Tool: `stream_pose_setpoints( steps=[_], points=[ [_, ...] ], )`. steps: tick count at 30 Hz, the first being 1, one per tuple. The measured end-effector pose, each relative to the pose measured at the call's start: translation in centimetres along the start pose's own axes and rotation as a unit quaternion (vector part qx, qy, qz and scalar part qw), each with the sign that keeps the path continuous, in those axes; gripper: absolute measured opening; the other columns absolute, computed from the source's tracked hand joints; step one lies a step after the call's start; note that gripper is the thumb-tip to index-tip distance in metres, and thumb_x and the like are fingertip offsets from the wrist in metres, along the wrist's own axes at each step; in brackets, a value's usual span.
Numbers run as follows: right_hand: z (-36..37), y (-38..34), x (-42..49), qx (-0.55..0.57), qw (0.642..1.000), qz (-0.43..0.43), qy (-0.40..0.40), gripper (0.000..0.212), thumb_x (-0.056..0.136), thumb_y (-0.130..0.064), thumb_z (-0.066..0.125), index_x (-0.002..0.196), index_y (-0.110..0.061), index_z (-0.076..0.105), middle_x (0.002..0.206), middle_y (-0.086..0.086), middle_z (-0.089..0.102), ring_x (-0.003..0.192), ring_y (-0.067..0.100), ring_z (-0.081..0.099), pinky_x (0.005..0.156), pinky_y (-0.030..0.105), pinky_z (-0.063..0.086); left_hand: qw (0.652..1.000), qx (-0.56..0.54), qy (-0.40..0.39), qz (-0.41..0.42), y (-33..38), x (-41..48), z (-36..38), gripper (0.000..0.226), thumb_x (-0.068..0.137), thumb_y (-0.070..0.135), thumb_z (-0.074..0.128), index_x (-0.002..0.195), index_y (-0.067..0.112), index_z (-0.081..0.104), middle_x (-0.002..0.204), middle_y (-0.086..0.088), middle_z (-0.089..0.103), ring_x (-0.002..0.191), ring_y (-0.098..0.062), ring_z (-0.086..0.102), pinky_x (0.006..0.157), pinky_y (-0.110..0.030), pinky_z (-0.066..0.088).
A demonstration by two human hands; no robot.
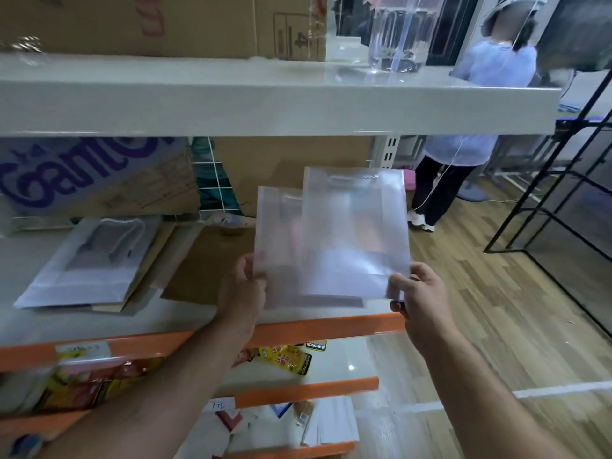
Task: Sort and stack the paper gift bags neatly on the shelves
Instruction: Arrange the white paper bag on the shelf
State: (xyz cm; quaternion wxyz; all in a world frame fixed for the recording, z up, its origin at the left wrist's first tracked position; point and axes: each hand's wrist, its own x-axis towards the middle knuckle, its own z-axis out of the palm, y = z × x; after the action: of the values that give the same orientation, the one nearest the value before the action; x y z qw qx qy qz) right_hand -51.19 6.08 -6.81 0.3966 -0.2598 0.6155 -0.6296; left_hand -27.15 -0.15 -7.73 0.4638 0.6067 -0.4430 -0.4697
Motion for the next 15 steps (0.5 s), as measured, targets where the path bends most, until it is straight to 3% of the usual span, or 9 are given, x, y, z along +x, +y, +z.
stream_pose_setpoints(
  steps=[3,6,10,15],
  points=[
    [1.5,0.3,-0.9,0.013,1.000,0.005,-0.021,0.022,0.077,0.013,0.055,0.089,-0.005,0.061,0.072,0.013,0.055,0.057,0.021,0.042,0.048,0.028,0.033,1.000,-0.005,0.025,0.006,-0.2,-0.3,-2.0,0.039,0.089,-0.005,0.052,0.108,0.028,0.062,0.096,0.005,0.066,0.085,-0.015,0.063,0.070,-0.036,0.054],
    [3.2,0.8,-2.2,0.011,0.999,0.008,-0.043,0.020,0.073,0.014,0.055,0.083,-0.003,0.058,0.067,0.010,0.052,0.054,0.020,0.040,0.048,0.028,0.033,0.999,-0.017,0.043,0.006,-0.7,-0.8,-4.2,0.038,0.090,-0.007,0.051,0.107,0.024,0.062,0.098,0.001,0.067,0.084,-0.013,0.061,0.066,-0.029,0.047],
    [6.8,1.2,-4.2,-0.002,0.997,0.004,-0.079,0.026,0.076,0.017,0.054,0.079,-0.008,0.051,0.048,-0.004,0.048,0.045,0.014,0.039,0.046,0.028,0.032,0.997,-0.045,0.062,-0.006,-1.3,-1.6,-8.5,0.036,0.091,-0.007,0.052,0.101,0.027,0.060,0.098,0.007,0.065,0.087,-0.011,0.061,0.070,-0.031,0.049],
    [12.7,2.5,-7.8,-0.013,0.993,0.008,-0.119,0.024,0.082,0.013,0.052,0.083,-0.008,0.062,0.063,0.009,0.054,0.052,0.020,0.039,0.050,0.030,0.032,0.991,-0.055,0.120,-0.022,-2.4,-2.4,-16.2,0.046,0.085,-0.011,0.046,0.106,0.026,0.064,0.105,-0.006,0.067,0.085,-0.018,0.062,0.065,-0.028,0.051]
  ],
)
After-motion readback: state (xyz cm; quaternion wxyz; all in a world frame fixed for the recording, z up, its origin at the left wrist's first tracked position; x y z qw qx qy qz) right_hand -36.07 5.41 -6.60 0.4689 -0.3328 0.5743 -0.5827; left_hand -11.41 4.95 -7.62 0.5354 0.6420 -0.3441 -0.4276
